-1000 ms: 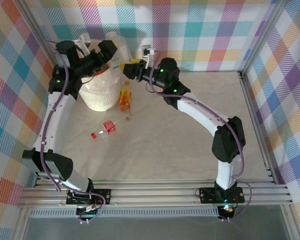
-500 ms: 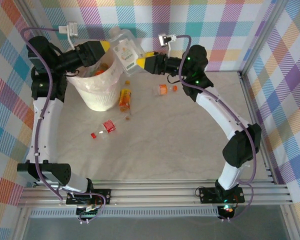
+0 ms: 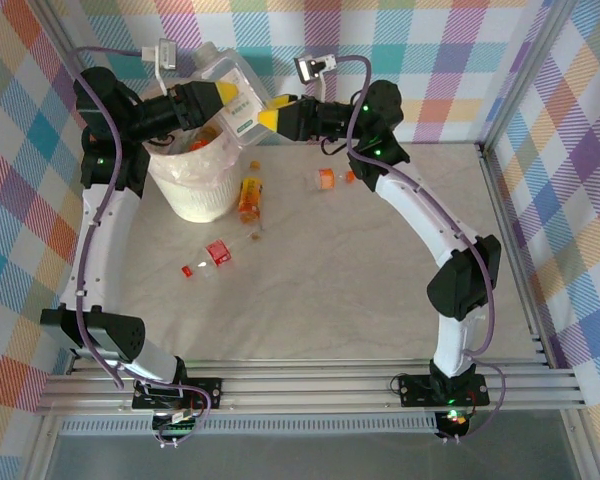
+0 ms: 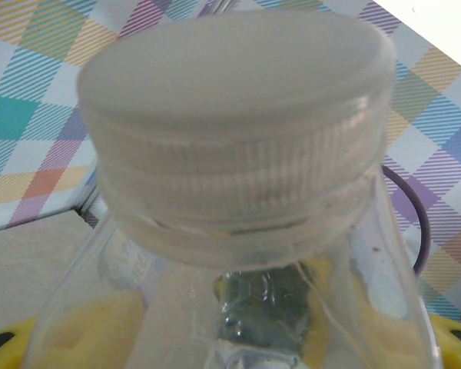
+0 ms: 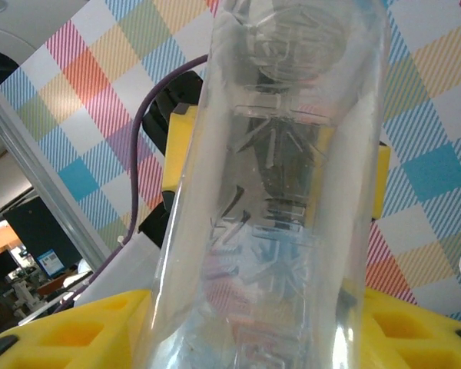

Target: Put the plastic bottles in the bin

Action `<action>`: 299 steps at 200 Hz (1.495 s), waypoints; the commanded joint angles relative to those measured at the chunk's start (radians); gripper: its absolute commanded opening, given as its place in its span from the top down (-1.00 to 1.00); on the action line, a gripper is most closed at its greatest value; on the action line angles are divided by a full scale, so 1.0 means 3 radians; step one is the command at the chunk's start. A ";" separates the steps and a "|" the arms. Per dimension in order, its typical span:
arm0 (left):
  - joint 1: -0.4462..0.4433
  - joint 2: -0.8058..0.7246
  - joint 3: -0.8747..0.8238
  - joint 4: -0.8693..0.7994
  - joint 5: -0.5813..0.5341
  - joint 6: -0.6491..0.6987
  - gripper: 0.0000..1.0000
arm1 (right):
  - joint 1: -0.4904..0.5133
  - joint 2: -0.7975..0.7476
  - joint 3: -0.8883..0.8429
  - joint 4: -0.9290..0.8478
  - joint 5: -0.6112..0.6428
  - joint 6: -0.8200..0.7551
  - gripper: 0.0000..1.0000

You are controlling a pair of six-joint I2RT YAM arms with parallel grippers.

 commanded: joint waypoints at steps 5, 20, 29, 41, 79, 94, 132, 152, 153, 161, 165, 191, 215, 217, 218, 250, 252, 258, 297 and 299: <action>-0.0051 0.0055 0.0410 -0.0801 -0.0854 0.0515 0.11 | -0.0017 -0.0263 -0.0203 -0.0434 0.0301 -0.0621 -0.59; -0.0051 0.0053 0.0622 -0.1372 -0.1650 0.0861 0.11 | -0.0085 -0.0576 -0.0589 -0.0747 0.0736 -0.1090 -0.95; -0.0053 0.0053 0.0731 -0.1606 -0.2257 0.1039 0.11 | -0.0112 -0.0763 -0.0801 -0.1013 0.1133 -0.1358 -0.99; -0.0047 0.0094 0.0852 -0.1846 -0.3026 0.1261 0.09 | -0.0132 -0.1000 -0.1042 -0.1347 0.1596 -0.1711 -0.99; 0.0024 0.0534 0.1168 -0.2211 -0.4567 0.1695 0.08 | -0.0134 -0.1603 -0.1691 -0.1876 0.2311 -0.2225 -0.99; 0.0078 0.0793 0.1417 -0.2366 -0.4640 0.1695 0.08 | -0.0135 -0.1787 -0.1894 -0.1941 0.2386 -0.2298 -0.99; 0.0117 0.1252 0.1622 -0.2440 -0.4923 0.1469 0.06 | -0.0134 -0.2055 -0.2108 -0.2127 0.2545 -0.2360 -0.99; 0.0170 0.1464 0.1691 -0.2430 -0.4761 0.1200 0.02 | -0.0132 -0.2137 -0.2168 -0.2162 0.2572 -0.2365 -0.99; 0.0175 0.1477 0.1703 -0.2434 -0.4743 0.1181 0.01 | -0.0133 -0.2142 -0.2171 -0.2160 0.2572 -0.2365 -0.99; 0.0201 0.1591 0.1821 -0.2491 -0.4591 0.1025 -0.08 | -0.0135 -0.2164 -0.2179 -0.2182 0.2578 -0.2381 -0.99; 0.0216 0.1652 0.1898 -0.2532 -0.4509 0.0964 -0.13 | -0.0134 -0.2172 -0.2182 -0.2196 0.2582 -0.2382 -0.99; 0.0246 0.1929 0.2368 -0.2677 -0.4141 0.0673 -0.56 | -0.0133 -0.2230 -0.2232 -0.2230 0.2628 -0.2390 -0.99; 0.0251 0.1842 0.2379 -0.2596 -0.4046 0.0640 -0.86 | -0.0134 -0.2274 -0.2309 -0.2240 0.2674 -0.2400 -0.99; 0.0251 0.1829 0.2379 -0.2599 -0.4039 0.0639 -0.88 | -0.0134 -0.2273 -0.2315 -0.2243 0.2679 -0.2401 -0.99; 0.0251 0.1823 0.2379 -0.2599 -0.4037 0.0640 -0.89 | -0.0134 -0.2276 -0.2319 -0.2241 0.2679 -0.2401 -0.99; 0.0246 0.1435 0.2051 -0.2631 -0.3577 0.0615 -0.97 | -0.0135 -0.2279 -0.2406 -0.2245 0.2721 -0.2372 -0.99; 0.0242 0.1403 0.1996 -0.2605 -0.3531 0.0621 -0.97 | -0.0134 -0.2283 -0.2418 -0.2238 0.2724 -0.2371 -0.99; 0.0220 0.1236 0.1760 -0.2507 -0.3430 0.0646 -0.99 | -0.0135 -0.2285 -0.2439 -0.2231 0.2738 -0.2354 -0.99; -0.0025 0.0071 0.0137 -0.1837 -0.2936 0.1037 -1.00 | -0.0135 -0.2290 -0.2594 -0.2209 0.2768 -0.2266 -0.99; -0.0049 0.0027 0.0078 -0.1839 -0.2922 0.1075 -1.00 | -0.0134 -0.2290 -0.2604 -0.2212 0.2771 -0.2261 -0.99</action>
